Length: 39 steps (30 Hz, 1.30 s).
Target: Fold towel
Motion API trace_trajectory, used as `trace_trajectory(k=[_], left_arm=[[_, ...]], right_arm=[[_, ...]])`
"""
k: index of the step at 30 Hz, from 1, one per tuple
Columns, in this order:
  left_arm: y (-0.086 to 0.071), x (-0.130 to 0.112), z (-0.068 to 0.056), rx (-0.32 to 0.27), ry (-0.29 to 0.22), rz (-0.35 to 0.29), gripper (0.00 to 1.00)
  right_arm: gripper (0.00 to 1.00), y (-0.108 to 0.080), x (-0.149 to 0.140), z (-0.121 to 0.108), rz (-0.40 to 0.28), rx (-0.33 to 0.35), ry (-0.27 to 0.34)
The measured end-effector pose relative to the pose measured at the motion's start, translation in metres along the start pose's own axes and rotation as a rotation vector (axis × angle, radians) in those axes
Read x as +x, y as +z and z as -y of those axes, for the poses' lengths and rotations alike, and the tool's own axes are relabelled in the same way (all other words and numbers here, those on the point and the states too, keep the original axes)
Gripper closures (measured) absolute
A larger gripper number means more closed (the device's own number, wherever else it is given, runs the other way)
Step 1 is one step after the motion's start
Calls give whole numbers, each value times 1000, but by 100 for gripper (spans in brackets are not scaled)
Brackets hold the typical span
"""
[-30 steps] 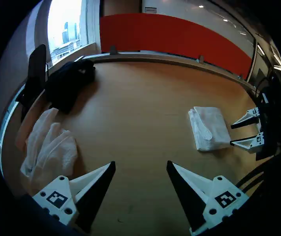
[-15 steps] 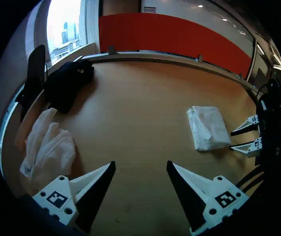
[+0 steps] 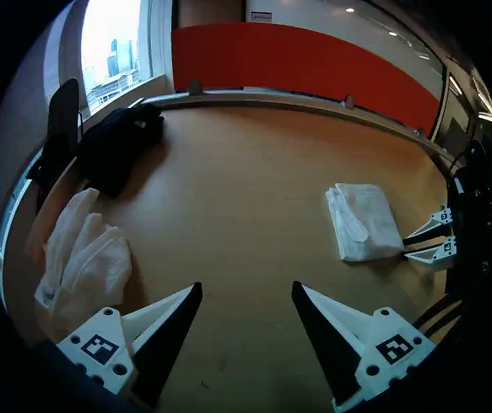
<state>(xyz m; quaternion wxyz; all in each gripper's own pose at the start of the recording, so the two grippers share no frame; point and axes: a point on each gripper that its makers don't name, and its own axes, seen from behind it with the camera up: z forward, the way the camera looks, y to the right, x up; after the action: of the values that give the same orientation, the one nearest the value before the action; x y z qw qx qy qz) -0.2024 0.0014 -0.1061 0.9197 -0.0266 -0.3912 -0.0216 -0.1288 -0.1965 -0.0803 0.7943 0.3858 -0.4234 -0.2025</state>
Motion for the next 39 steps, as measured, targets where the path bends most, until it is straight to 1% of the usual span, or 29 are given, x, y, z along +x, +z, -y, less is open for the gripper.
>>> trace_trajectory(k=[8, 13, 18, 21, 27, 30, 33, 39], left_arm=[[-1, 0, -3, -5, 2, 0, 3], [-2, 0, -3, -5, 2, -1, 3], [-3, -2, -1, -3, 2, 1, 3], [-3, -3, 0, -3, 3, 0, 3], [-3, -4, 4, 7, 2, -1, 3], [-3, -4, 3, -3, 1, -4, 4], [-3, -3, -1, -13, 2, -8, 3], [-6, 3, 0, -6, 8, -23, 3]], right_arm=[[61, 2, 3, 5, -3, 6, -2], [80, 2, 2, 7, -2, 13, 1], [92, 0, 2, 7, -3, 12, 12], [95, -1, 2, 6, -3, 4, 15], [95, -8, 11, 2, -23, -11, 6], [96, -14, 22, -1, -40, -23, -8], [96, -22, 40, -6, -67, -34, -22], [96, -41, 88, -17, -135, -56, -44]])
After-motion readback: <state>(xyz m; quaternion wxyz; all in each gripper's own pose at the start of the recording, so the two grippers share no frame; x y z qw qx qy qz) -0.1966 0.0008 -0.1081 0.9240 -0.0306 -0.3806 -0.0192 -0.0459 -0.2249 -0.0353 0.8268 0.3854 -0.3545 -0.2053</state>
